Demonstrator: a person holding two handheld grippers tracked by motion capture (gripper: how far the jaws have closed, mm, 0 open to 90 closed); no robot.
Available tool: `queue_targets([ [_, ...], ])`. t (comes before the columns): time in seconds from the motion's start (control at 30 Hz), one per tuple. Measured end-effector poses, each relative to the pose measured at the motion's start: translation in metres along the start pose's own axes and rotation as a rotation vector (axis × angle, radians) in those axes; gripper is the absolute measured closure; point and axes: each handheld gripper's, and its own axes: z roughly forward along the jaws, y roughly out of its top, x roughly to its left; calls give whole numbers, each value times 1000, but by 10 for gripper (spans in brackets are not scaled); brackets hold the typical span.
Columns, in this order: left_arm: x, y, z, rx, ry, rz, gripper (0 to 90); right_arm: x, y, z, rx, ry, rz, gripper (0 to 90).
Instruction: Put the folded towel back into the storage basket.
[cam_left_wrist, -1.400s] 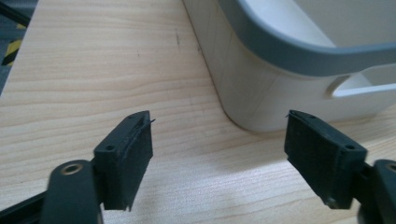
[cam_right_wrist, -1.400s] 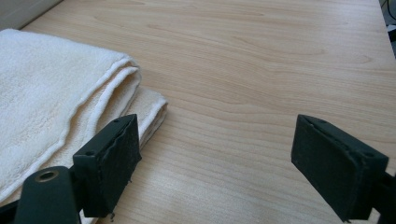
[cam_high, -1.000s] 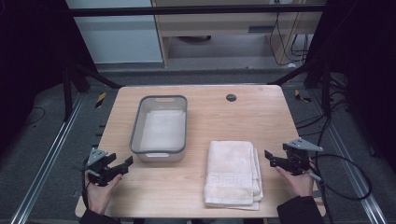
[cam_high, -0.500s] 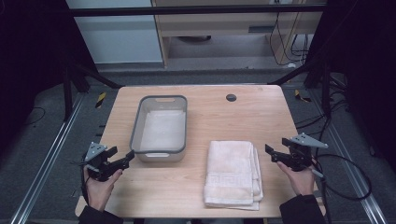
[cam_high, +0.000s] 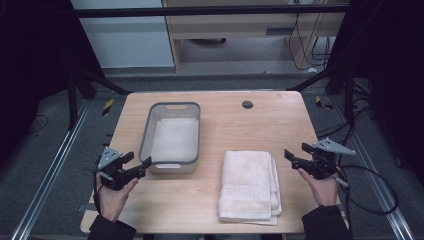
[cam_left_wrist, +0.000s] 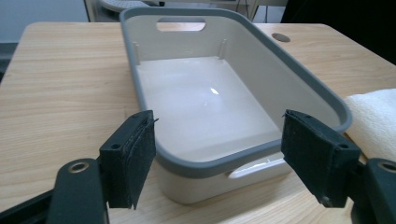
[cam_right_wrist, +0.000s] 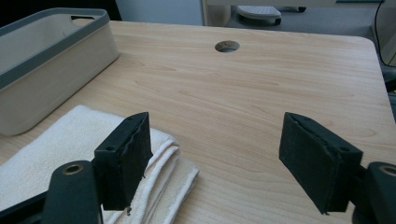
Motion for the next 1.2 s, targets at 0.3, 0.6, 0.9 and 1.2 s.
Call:
queue_targets([
  [0.3,-22,12,5,-4,-41,56,264,1,7,-1,-18,11,6,260],
  [0.6,-44,18,12,-2,-90,106,267,3,13,-2,-29,26,2,252],
  [0.9,-63,21,20,4,-134,132,265,6,17,0,-27,47,2,241],
  [1.2,-76,23,24,4,-168,146,265,9,23,2,-25,54,-3,238],
])
